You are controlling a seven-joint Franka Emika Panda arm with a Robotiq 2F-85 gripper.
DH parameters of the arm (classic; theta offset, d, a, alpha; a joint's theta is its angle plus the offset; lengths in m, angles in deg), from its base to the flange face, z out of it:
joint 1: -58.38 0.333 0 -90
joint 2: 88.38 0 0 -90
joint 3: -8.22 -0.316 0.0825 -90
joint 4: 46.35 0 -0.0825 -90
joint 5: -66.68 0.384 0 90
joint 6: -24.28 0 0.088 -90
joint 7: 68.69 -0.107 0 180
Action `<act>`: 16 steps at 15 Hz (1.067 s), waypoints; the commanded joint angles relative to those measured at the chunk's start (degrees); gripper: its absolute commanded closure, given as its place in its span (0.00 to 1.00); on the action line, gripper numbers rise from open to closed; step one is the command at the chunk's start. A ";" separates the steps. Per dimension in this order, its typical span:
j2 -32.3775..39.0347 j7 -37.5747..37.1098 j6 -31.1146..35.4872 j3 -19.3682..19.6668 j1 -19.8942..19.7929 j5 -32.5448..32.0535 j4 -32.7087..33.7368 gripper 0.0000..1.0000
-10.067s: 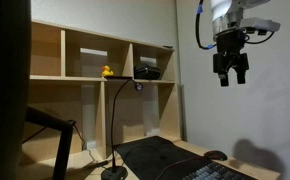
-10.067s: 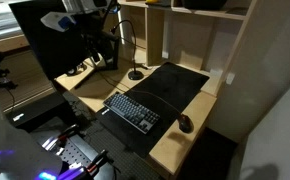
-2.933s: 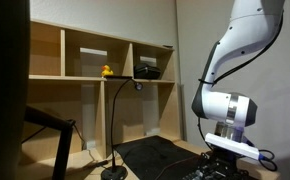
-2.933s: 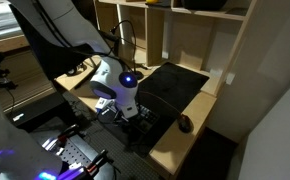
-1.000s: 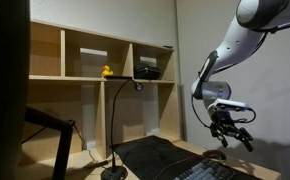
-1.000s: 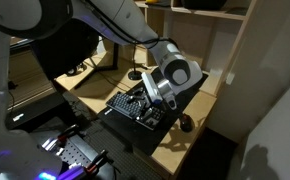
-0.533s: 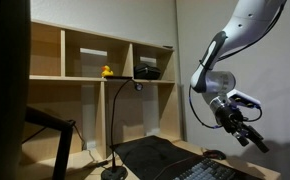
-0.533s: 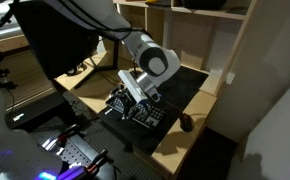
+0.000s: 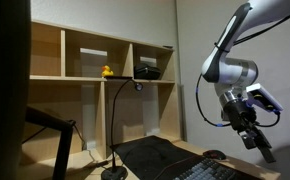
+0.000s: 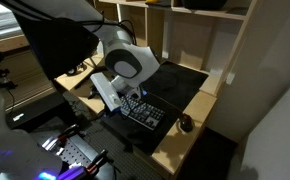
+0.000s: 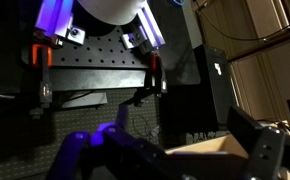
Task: Move the keyboard slightly forward
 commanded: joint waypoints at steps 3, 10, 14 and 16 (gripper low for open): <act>2.26 -2.70 4.51 1.54 2.30 2.89 0.71 0.00; 5.57 -9.04 27.67 -0.08 5.66 11.00 -2.46 0.00; 7.89 -9.95 31.93 -0.64 5.98 12.52 -3.19 0.00; 13.00 -9.59 37.23 -1.39 6.12 17.47 -1.34 0.00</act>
